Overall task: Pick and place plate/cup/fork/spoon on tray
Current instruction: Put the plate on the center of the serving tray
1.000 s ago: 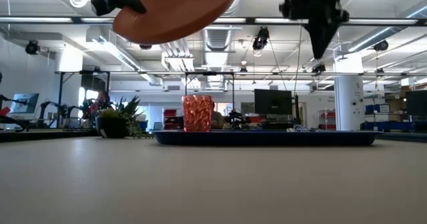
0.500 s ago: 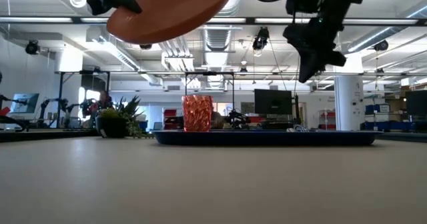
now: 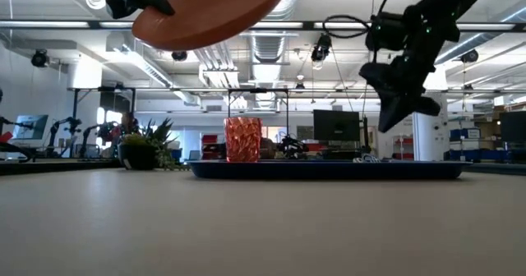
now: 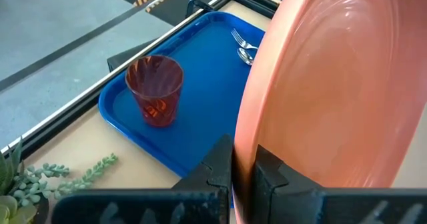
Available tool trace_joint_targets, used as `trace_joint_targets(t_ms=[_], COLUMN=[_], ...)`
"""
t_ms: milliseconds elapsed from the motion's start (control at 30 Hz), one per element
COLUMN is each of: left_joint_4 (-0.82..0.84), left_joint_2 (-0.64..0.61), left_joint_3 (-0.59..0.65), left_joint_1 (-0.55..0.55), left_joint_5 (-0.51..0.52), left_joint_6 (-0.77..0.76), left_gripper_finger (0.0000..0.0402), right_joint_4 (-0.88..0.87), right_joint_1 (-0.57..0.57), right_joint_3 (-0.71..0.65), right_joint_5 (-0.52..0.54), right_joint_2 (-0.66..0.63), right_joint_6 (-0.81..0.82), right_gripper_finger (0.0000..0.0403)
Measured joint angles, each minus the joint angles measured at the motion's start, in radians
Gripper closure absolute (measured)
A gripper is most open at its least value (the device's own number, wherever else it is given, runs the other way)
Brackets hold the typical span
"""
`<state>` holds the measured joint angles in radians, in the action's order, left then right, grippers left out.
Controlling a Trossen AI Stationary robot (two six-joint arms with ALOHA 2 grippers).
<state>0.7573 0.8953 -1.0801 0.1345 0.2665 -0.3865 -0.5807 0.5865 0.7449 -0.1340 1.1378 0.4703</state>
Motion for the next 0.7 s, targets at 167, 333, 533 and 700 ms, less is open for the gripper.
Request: trace_joint_targets(t_ms=[167,333,533,700], left_joint_4=[-0.001,-0.001,-0.001,0.000], left_joint_2=[0.001,0.001,0.001,0.000], left_joint_3=[0.000,0.000,0.000,0.000], left_joint_1=[0.000,0.000,0.000,0.000], left_joint_5=[0.000,0.000,0.000,0.000], left_joint_6=[-0.002,-0.003,-0.003,-0.003], left_gripper_finger=[0.0401,0.0401,0.0401,0.0401], right_joint_4=[0.026,0.051,0.093,0.101], right_joint_1=[0.007,0.010,0.040,0.068], right_joint_3=[-0.019,-0.020,-0.020,-0.020], right_joint_5=[-0.051,-0.053,-0.050,-0.050], right_joint_2=[0.076,0.144,0.187,0.207], right_joint_6=[-0.014,-0.038,-0.053,-0.072], right_gripper_finger=[0.0394,0.0394,0.0394,0.0394])
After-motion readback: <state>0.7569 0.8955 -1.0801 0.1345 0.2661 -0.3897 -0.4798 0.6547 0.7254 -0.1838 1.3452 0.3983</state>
